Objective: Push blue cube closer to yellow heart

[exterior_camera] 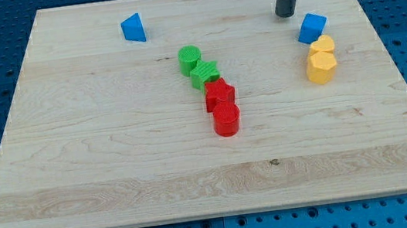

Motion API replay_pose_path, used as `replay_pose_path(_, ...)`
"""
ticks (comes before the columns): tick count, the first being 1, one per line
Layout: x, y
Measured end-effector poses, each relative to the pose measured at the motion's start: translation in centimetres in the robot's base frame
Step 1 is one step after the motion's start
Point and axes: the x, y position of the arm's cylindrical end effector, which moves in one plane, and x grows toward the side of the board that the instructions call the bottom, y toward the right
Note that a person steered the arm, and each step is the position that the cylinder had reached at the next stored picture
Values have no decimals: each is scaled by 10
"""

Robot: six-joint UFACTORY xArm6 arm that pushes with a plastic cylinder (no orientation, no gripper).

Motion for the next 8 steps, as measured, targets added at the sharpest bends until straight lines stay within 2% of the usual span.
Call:
replay_pose_path(2, 2, 35)
replay_pose_path(4, 12, 35)
replay_pose_path(6, 43, 34)
replay_pose_path(8, 46, 10)
